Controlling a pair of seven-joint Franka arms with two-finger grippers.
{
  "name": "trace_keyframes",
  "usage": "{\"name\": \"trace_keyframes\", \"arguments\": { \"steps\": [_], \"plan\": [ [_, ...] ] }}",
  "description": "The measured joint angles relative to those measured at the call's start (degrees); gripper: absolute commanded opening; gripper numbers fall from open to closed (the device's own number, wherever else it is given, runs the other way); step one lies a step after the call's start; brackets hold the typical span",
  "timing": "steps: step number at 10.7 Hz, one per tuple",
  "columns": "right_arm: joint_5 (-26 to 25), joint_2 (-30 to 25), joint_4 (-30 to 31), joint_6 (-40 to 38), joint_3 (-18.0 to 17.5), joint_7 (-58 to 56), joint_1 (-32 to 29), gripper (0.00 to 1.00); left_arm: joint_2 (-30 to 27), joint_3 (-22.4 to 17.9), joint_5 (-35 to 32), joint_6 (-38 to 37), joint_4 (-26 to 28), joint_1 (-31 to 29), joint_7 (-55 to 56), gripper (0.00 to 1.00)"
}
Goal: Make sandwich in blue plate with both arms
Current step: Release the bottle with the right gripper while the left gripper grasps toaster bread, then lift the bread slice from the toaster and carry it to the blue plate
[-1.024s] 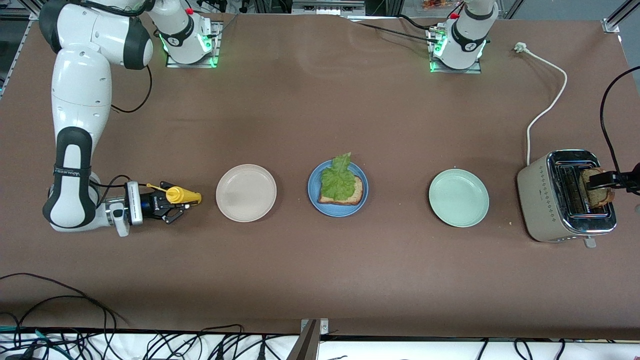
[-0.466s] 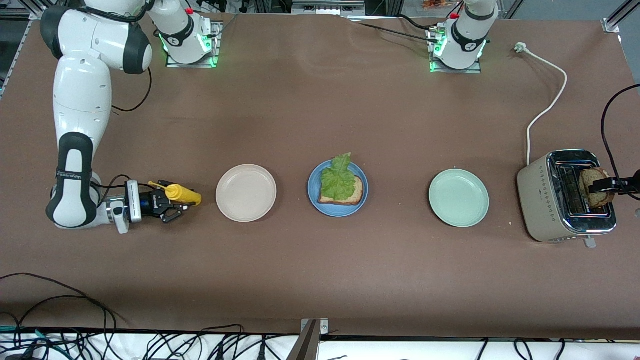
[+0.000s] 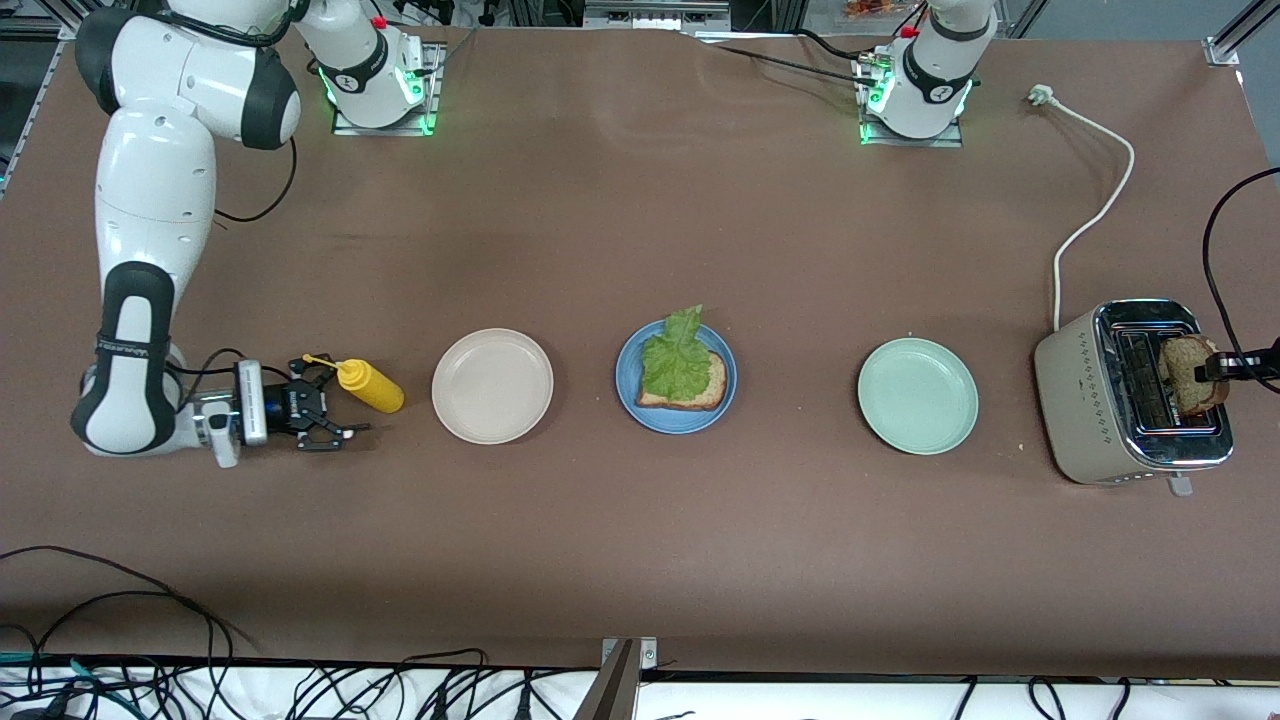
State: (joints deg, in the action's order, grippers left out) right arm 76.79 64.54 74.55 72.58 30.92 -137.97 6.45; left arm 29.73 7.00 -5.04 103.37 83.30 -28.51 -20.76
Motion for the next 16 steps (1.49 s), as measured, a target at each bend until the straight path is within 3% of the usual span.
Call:
{"name": "trace_keyframes", "arguments": {
  "steps": [4, 7, 11, 13, 16],
  "plan": [
    [-12.3, -4.9, -0.9, -1.3, 7.9, 5.5, -0.9, 1.00, -0.7, 0.1, 0.3, -1.8, -1.6, -0.1, 0.0, 0.00],
    [-28.4, -17.2, -2.0, 1.6, 7.9, 27.7, -1.0, 1.00, -4.2, 1.0, 0.3, -7.0, -3.7, 0.0, 0.0, 0.00],
    [-49.9, -32.9, -1.1, 5.9, -3.7, 63.2, -0.9, 1.00, -7.9, 5.8, 0.3, -16.1, -7.6, 0.3, 0.0, 0.00],
    [-57.1, -38.4, 0.4, 6.4, -10.2, 80.3, -1.6, 1.00, -8.7, 9.2, 2.5, -18.8, -8.6, 0.4, 0.0, 0.00],
    [-64.9, -46.2, 3.1, 7.0, -19.7, 103.6, -2.9, 1.00, -8.9, 11.1, 12.4, -22.9, -8.3, 0.6, 0.0, 0.00]
  ]
}}
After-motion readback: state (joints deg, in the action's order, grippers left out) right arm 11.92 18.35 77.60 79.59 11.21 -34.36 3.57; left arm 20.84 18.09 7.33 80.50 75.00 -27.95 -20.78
